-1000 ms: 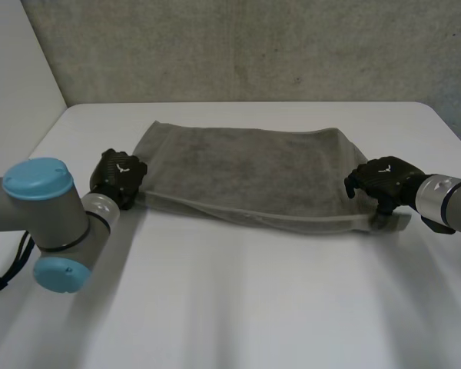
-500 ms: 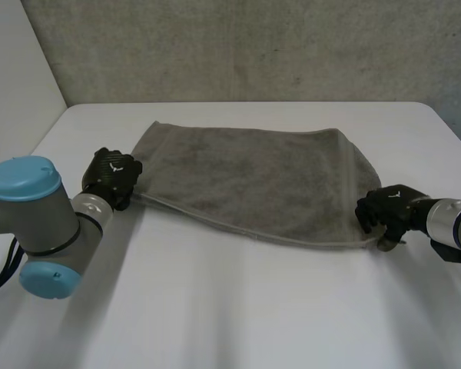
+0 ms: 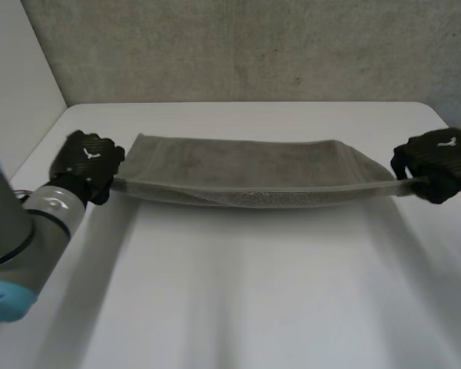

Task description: Fold the towel.

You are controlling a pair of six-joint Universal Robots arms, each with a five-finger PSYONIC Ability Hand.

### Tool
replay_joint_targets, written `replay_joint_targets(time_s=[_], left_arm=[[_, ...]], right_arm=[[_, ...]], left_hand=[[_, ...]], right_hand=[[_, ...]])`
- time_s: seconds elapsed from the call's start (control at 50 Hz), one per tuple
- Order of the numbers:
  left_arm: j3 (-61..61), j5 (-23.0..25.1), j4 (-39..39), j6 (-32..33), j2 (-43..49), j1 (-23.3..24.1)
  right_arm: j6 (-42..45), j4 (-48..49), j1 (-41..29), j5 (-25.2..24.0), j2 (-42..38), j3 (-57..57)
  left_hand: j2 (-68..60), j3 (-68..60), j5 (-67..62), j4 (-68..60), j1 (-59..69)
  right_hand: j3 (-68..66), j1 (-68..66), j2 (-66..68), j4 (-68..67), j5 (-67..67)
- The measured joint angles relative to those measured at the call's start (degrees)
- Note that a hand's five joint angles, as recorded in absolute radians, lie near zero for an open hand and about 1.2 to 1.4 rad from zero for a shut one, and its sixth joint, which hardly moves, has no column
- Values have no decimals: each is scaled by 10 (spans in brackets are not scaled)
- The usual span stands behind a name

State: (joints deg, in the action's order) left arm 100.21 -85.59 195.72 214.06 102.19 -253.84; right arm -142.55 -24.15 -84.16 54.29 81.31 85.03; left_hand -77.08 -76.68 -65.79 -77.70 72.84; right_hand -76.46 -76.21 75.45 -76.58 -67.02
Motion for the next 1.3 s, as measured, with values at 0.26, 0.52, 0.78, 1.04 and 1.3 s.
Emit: replay_joint_targets(time_s=[0.26, 0.52, 0.78, 1.04, 1.3], left_arm=[[63, 6, -34, 1, -189, -4], [-13, 39, -34, 1, -48, -9], [-309, 33, -48, 3, 221, 3], [-640, 16, -34, -14, 245, 39], [-633, 17, -33, -69, 167, 38]], right_arm=[[2, -58, 80, -98, 101, -19], [6, -54, 40, -53, -60, -101], [21, -47, -98, 89, -301, -375], [-139, 81, -143, 141, -359, -751], [-171, 46, -139, 123, -315, -780]], left_hand=[[0, 0, 0, 0, 0], [0, -1, 0, 0, 0], [0, -2, 0, -2, 1], [0, -2, 0, -3, 3], [0, -2, 0, -3, 3]], right_hand=[[-2, 0, 0, 0, 0], [-2, 0, 1, 0, 0], [-2, 0, 1, -3, 0], [-2, 0, 2, -3, 0], [-2, 0, 2, -3, 0]])
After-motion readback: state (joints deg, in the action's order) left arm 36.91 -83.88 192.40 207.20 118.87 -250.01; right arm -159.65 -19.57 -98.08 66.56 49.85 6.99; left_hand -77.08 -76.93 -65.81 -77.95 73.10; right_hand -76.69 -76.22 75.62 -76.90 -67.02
